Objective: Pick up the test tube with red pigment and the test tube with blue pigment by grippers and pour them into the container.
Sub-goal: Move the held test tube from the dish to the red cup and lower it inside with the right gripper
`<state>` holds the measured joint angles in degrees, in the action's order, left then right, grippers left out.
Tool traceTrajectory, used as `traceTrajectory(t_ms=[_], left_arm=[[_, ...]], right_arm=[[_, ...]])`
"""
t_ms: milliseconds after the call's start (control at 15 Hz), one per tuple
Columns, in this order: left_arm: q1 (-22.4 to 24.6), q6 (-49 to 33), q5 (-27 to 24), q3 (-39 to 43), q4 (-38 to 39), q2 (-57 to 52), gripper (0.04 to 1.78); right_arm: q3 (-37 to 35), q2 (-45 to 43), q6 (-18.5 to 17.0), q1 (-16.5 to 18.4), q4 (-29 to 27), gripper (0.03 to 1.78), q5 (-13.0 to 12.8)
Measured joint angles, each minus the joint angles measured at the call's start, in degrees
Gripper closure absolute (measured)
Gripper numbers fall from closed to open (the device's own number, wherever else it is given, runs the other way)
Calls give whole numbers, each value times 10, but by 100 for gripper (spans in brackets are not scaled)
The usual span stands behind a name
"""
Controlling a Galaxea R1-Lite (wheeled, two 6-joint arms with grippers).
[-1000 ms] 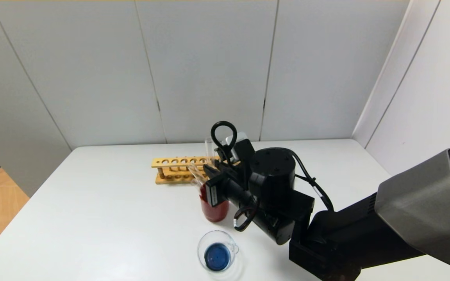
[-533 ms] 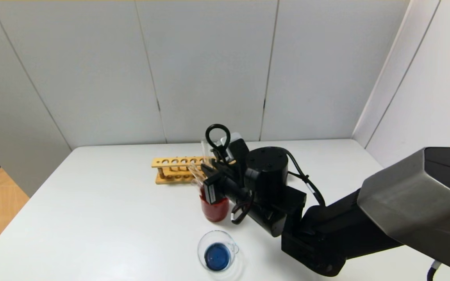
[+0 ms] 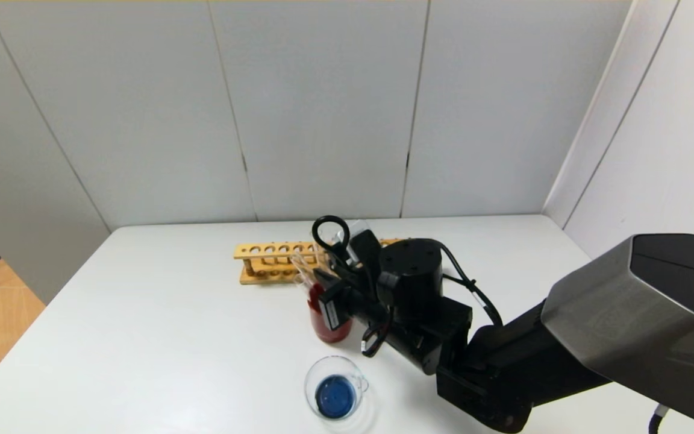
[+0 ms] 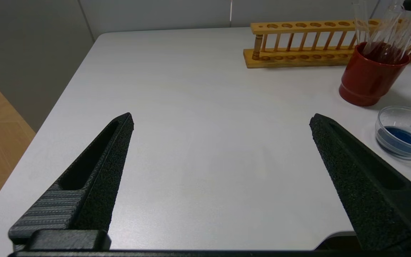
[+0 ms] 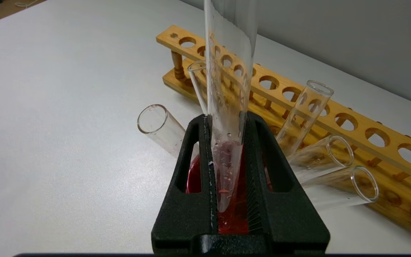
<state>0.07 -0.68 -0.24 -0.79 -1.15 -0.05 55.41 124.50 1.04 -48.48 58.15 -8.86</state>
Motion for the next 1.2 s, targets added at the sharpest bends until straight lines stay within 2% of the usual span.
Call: traceTrajectory(t_ms=[533,800,1000,1200], left_arm=[[0,0,0,0,0,0,7],[0,0,0,0,0,0,7],[0,0,0,0,0,0,7],[0,0,0,0,0,0,7]], right_arm=[[0,1,21,-3,2,149,1],[3,1,24,-2,4,147,15],[2,1,24,-2,5,129,15],[-1,0,24,-2,5,86,15]])
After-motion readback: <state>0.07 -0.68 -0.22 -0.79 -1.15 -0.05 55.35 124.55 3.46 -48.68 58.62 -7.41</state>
